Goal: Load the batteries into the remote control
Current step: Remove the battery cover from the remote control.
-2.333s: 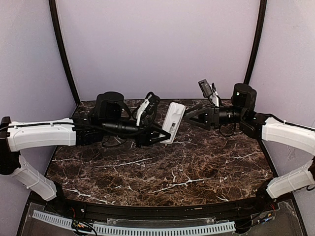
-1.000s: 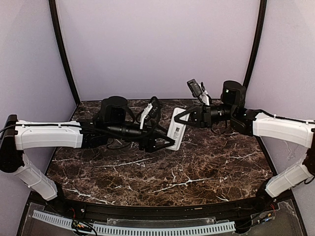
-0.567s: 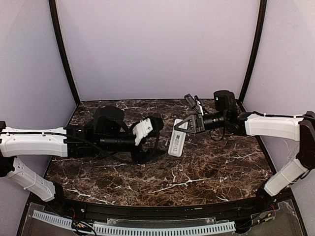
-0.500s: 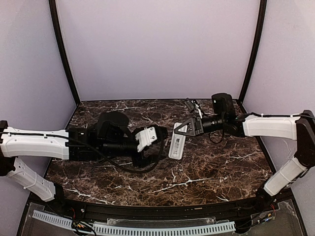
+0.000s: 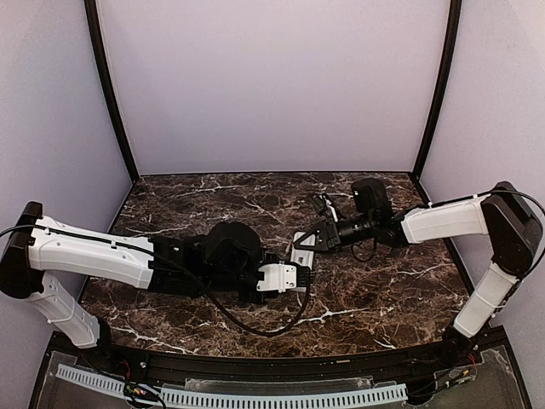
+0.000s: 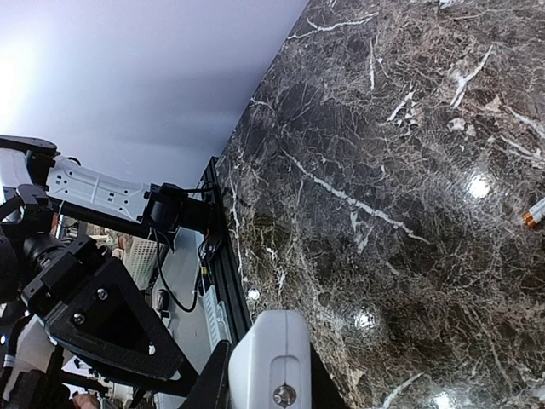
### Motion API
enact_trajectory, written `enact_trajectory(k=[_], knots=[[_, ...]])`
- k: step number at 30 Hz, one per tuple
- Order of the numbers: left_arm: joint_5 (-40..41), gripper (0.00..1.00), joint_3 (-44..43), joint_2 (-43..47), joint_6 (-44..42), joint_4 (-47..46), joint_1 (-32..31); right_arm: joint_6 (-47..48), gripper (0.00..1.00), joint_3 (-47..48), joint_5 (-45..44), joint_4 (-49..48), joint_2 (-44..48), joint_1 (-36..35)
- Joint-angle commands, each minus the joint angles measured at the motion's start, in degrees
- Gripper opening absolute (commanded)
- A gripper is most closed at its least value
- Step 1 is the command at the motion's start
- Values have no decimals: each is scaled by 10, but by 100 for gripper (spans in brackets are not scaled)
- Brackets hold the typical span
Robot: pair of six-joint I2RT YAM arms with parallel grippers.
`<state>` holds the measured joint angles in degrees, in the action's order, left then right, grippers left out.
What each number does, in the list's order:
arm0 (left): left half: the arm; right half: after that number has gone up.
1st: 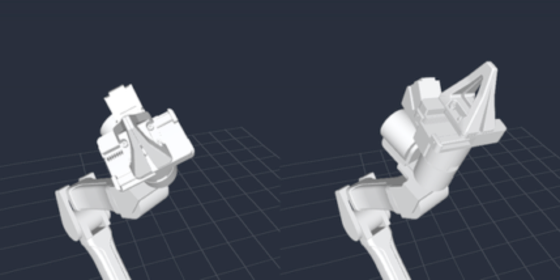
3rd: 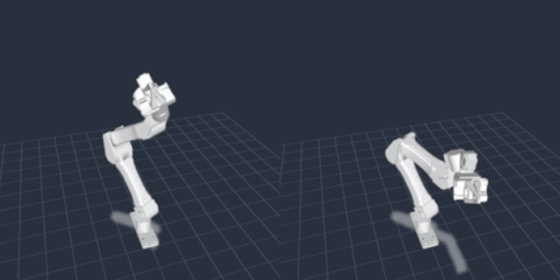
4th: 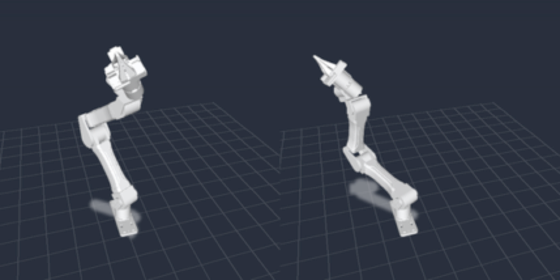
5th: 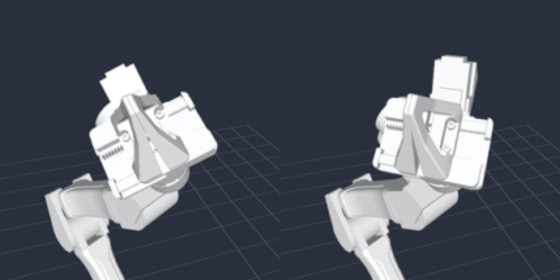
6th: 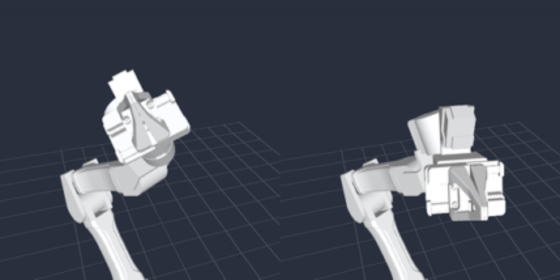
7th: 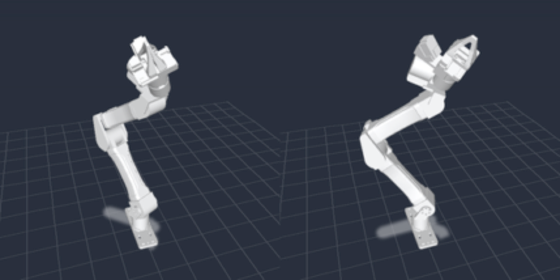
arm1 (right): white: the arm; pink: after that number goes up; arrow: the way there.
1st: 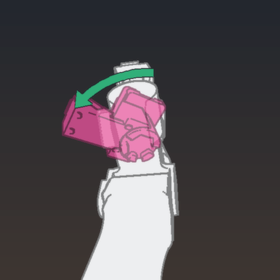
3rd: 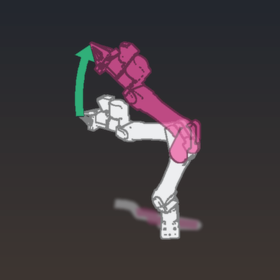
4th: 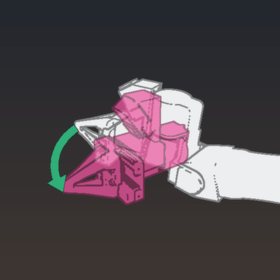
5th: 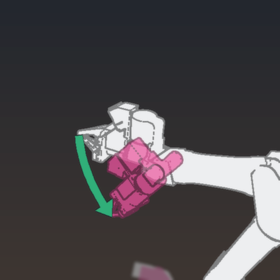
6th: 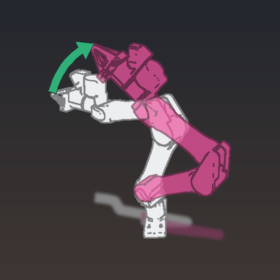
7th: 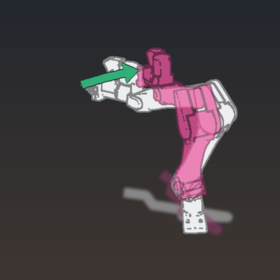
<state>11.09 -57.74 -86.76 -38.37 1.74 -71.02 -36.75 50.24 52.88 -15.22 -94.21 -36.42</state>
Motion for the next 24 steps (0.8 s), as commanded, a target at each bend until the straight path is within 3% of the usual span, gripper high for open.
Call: enact_trajectory(k=[1,9,24], knots=[[10,38,-23,-19,-17,13,-4,-13,0,12,5,-33,-20,-18],[-11,36,-31,-50,-15,14,-4,-23,0,12,6,-49,-37,-33],[2,41,-34,-75,-18,14,-4,-35,0,18,16,-67,-44,-42]])
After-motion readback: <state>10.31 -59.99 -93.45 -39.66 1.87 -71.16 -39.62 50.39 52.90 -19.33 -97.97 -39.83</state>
